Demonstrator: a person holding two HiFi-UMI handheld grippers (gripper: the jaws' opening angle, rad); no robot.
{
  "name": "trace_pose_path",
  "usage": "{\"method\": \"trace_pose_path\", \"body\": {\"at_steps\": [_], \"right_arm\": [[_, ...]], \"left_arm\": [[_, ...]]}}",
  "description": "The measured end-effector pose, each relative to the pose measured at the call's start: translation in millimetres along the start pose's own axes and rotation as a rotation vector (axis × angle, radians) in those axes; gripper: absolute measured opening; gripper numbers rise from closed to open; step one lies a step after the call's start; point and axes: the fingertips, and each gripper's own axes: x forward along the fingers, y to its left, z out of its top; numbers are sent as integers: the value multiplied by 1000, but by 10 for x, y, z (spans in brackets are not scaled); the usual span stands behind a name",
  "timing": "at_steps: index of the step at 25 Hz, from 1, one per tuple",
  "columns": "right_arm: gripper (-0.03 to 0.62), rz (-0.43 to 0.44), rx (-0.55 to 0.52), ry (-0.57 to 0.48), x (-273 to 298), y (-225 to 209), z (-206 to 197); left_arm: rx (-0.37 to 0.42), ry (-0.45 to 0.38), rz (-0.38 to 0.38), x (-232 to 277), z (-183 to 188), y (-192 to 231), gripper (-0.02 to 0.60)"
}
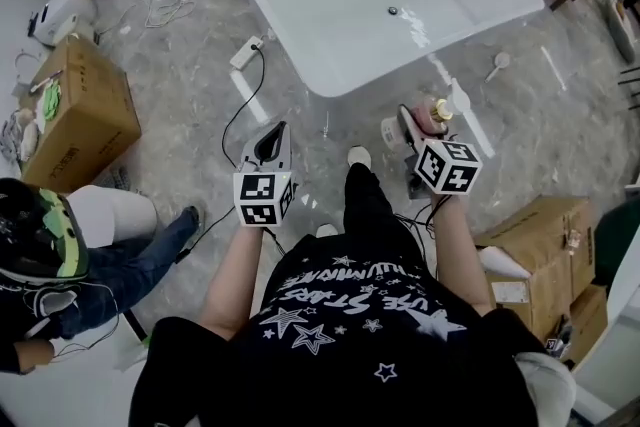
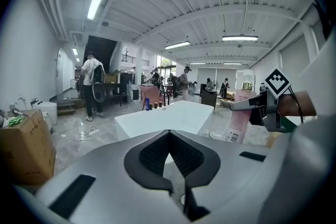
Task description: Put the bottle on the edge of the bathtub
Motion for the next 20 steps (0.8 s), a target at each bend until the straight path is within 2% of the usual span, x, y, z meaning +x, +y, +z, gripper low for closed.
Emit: {"method": "trace_pose_path", "body": {"at_steps": [7, 14, 20], "right_arm": [[224, 34, 0, 39, 823, -475, 450], [223, 138, -51, 88, 1941, -788, 1208], [223, 250, -79, 108, 2757, -851, 1546]], "left_arm": [[-2, 47, 33, 862, 315, 183, 14], [-28, 79, 140, 1747, 879, 515, 14], [-54, 62, 252, 2241, 1163, 763, 14]]}}
